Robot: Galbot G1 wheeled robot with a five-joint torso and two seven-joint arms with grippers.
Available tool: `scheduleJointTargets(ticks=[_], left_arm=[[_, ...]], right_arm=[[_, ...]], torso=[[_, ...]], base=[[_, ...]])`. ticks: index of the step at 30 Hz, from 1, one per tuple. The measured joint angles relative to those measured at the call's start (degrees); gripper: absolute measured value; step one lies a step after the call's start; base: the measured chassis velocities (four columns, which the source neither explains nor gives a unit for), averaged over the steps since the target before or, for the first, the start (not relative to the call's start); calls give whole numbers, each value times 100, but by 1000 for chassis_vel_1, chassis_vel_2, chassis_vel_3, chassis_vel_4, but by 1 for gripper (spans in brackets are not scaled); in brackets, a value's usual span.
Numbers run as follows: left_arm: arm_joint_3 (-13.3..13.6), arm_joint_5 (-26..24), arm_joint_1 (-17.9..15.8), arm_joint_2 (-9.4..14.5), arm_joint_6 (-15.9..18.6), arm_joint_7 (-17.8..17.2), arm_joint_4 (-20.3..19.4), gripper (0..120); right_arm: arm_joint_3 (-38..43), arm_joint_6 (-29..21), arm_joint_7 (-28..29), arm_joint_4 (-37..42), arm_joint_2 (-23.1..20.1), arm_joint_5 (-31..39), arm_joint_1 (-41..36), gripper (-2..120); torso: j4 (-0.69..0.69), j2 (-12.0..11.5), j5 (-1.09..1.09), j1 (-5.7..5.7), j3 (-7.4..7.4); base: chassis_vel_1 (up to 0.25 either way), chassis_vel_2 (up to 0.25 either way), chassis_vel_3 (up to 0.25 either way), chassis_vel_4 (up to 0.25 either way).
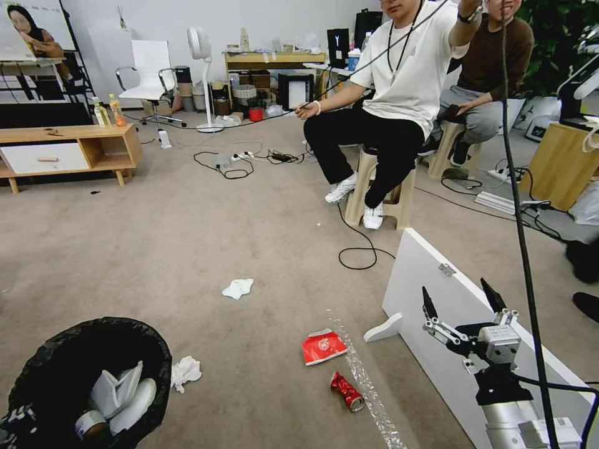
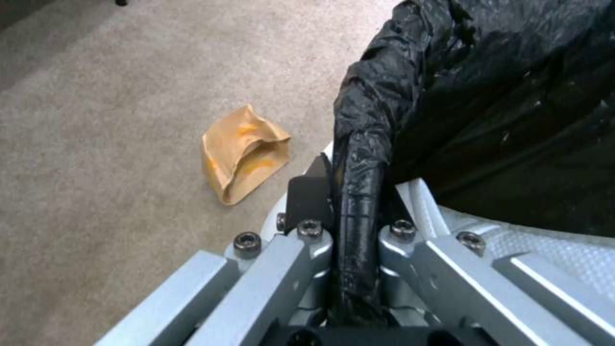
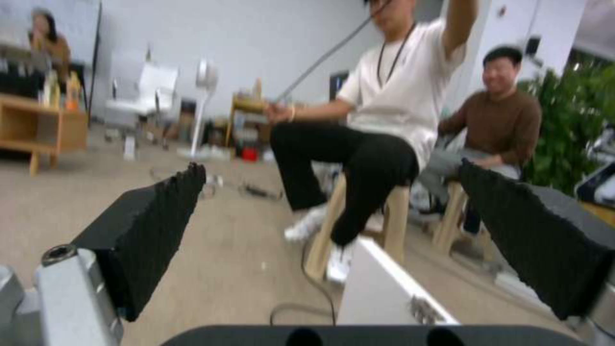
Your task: Pick up the trash bin and place the garbage on the floor into it.
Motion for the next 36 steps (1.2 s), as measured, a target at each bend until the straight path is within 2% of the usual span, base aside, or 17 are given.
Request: scheduleJointTargets(ticks=[2,3,4,6,10,12,22,24,25,26,27,29,32,36], left_arm=[[52,21,-6,5,0,1,-46,3],[52,21,-6,5,0,1,-46,3],[75,37,-14,6,0,1,-59,3],[138,78,-37,1,0,-1,-72,3],[201,130,-56,-16,0,-4,-73,3],[259,211,-75,-49,0,-6,-68,3],[417,353,-175,-90,0,-6,4,3],[551,409,-251,-40,0,-5,99,3],[551,409,-251,-40,0,-5,99,3],[625,438,-290,-17,0,-5,153,3],[625,438,-290,-17,0,-5,153,3],[750,493,-340,9,0,5,223,3],[819,518,-372,26,0,8,266,3],[903,567,-390,33,0,29,328,3]], right_arm=[[-103,-988,234,185,-343,534,238,100],[-103,-988,234,185,-343,534,238,100],[-153,-1407,329,255,-488,931,366,100],[-292,-1868,470,280,-732,1518,640,100],[-489,-2197,658,259,-933,1987,924,100],[-832,-2605,882,222,-1091,2642,1261,100],[-1576,-3211,1230,-10,-1356,3282,1690,100],[-1692,-3698,1405,-159,-1475,3679,1772,100],[-1692,-3698,1405,-159,-1475,3679,1772,100],[-1741,-3998,1492,-250,-1489,3942,1823,100],[-1741,-3998,1492,-250,-1489,3942,1823,100],[-1861,-4408,1697,-419,-1451,4346,1966,100],[-1932,-4499,1734,-543,-1429,4424,2006,100],[-2244,-4586,1723,-1134,-1367,4457,2232,100]], torso=[[-1,0,0,0,0],[-1,0,0,0,0],[0,0,0,0,0],[0,0,0,0,1],[0,0,0,0,1],[1,0,1,0,1],[0,0,1,0,1],[-1,0,0,0,0],[-1,0,0,0,0],[-2,0,-1,0,0],[-2,0,-1,0,0],[1,0,1,0,0],[0,0,0,0,0],[-1,0,0,0,0]], base=[[0,0,0,0],[0,0,0,0],[0,0,0,0],[0,0,0,0],[0,0,0,0],[0,0,0,0],[0,0,0,0],[0,0,0,0],[0,0,0,0],[0,0,0,0],[0,0,0,0],[0,0,0,0],[0,0,0,0],[0,0,0,0]])
